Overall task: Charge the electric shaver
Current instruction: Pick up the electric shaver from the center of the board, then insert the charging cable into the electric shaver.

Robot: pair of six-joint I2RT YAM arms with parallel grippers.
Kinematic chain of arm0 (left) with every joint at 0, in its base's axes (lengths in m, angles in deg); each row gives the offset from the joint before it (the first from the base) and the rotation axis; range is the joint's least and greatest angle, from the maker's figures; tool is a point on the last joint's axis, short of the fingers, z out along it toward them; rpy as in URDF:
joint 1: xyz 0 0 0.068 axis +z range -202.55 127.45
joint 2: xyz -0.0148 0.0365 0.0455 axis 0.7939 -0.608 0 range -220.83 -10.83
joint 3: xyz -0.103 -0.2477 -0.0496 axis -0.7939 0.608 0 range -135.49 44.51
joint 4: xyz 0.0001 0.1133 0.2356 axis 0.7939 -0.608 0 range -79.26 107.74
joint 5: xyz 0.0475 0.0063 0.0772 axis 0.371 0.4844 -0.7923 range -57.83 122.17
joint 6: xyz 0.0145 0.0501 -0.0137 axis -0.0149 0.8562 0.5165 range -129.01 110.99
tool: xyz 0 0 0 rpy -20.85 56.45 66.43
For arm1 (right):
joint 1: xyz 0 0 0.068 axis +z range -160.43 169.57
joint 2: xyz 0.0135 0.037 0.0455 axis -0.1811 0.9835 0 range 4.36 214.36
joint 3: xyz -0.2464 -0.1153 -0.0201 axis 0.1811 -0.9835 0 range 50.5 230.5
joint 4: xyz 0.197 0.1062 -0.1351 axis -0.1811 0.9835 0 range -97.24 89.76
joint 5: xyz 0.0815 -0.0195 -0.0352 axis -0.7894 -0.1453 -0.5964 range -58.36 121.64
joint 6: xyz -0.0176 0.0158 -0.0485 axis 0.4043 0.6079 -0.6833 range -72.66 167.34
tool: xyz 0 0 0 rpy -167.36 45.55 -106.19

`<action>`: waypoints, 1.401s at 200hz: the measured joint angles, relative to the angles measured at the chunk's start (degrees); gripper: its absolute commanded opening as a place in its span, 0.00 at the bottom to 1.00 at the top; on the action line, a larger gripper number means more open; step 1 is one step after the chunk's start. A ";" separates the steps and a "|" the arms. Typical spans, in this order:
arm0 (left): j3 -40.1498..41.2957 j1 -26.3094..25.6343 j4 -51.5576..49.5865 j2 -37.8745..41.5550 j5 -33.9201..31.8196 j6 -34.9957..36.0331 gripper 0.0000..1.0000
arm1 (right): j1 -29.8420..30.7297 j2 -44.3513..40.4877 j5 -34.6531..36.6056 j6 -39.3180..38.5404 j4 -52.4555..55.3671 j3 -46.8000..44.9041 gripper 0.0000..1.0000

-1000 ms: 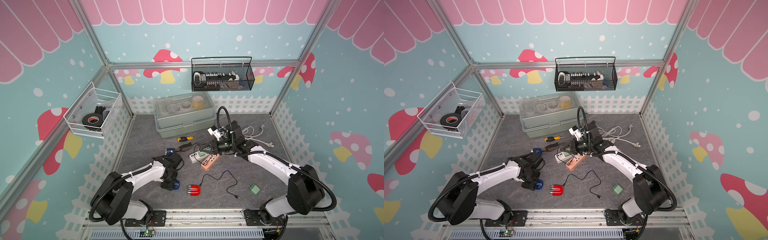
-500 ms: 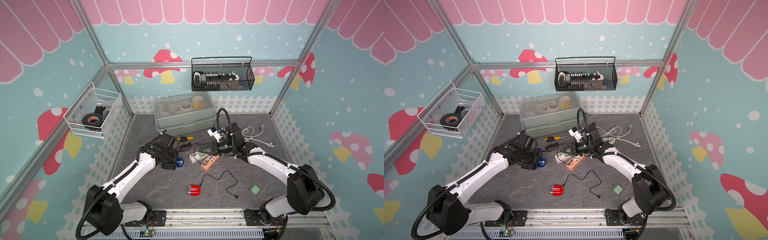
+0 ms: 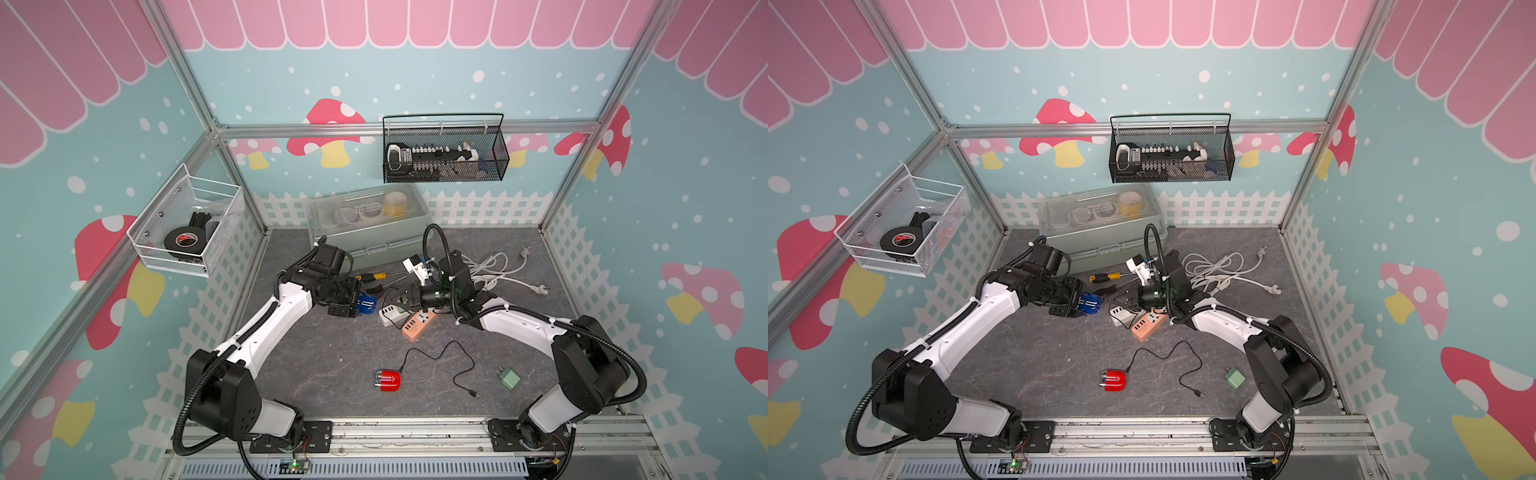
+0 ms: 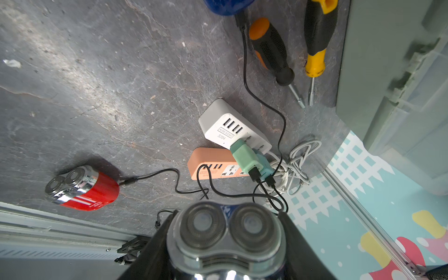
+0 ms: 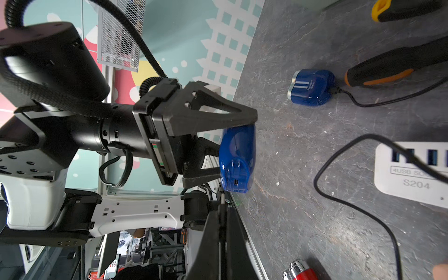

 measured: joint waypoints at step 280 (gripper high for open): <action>0.00 1.27 0.81 -0.61 2.69 -0.07 0.00 | 2.47 4.33 0.79 5.64 -7.56 -0.98 0.00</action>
